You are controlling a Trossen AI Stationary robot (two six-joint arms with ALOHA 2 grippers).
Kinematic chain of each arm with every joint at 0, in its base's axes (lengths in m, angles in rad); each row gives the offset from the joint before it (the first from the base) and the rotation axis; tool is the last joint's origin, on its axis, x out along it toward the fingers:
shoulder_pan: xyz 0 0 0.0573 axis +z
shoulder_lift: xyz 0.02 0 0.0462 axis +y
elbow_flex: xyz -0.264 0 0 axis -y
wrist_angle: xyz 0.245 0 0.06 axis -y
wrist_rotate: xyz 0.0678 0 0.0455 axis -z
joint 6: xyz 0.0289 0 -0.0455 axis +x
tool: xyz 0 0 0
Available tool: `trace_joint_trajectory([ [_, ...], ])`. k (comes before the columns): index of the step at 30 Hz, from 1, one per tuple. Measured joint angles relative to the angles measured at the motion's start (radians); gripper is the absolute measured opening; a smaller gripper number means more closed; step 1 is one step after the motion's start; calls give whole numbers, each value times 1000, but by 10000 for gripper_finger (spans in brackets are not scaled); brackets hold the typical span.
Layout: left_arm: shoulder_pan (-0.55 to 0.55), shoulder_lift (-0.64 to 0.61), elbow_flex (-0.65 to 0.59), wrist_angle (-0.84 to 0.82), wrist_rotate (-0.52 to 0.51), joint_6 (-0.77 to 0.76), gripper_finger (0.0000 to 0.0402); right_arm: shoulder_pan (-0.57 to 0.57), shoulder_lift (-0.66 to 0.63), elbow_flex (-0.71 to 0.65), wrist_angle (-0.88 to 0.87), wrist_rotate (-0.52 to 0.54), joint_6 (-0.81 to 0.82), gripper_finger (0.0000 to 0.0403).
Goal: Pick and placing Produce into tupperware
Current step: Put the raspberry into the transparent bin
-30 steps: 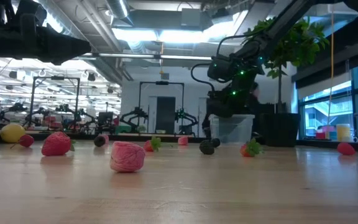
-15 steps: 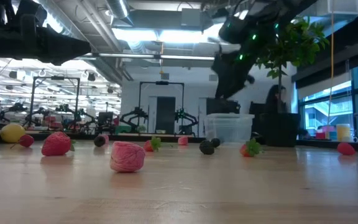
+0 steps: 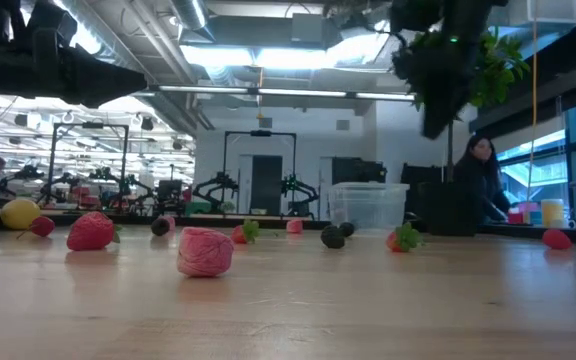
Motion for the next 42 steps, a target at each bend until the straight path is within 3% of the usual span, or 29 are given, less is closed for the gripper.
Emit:
trace_joint_trajectory([
  [4, 0, 0, 0, 0, 0, -1, 157, 40, -7, -113, -53, 38, 179, 226],
  [11, 0, 0, 0, 0, 0, -6, 157, 88, -34, -361, 3, 42, 528, 226],
  [16, 0, 0, 0, -1, 0, -7, 157, 129, -54, -473, 38, 30, 692, 226],
  [22, 0, 0, 0, -2, 0, -7, 157, 168, -63, -525, 166, -7, 749, 226],
  [42, 0, 0, 0, -16, 0, -7, 157, 252, -64, -627, 315, -98, 873, 216],
])
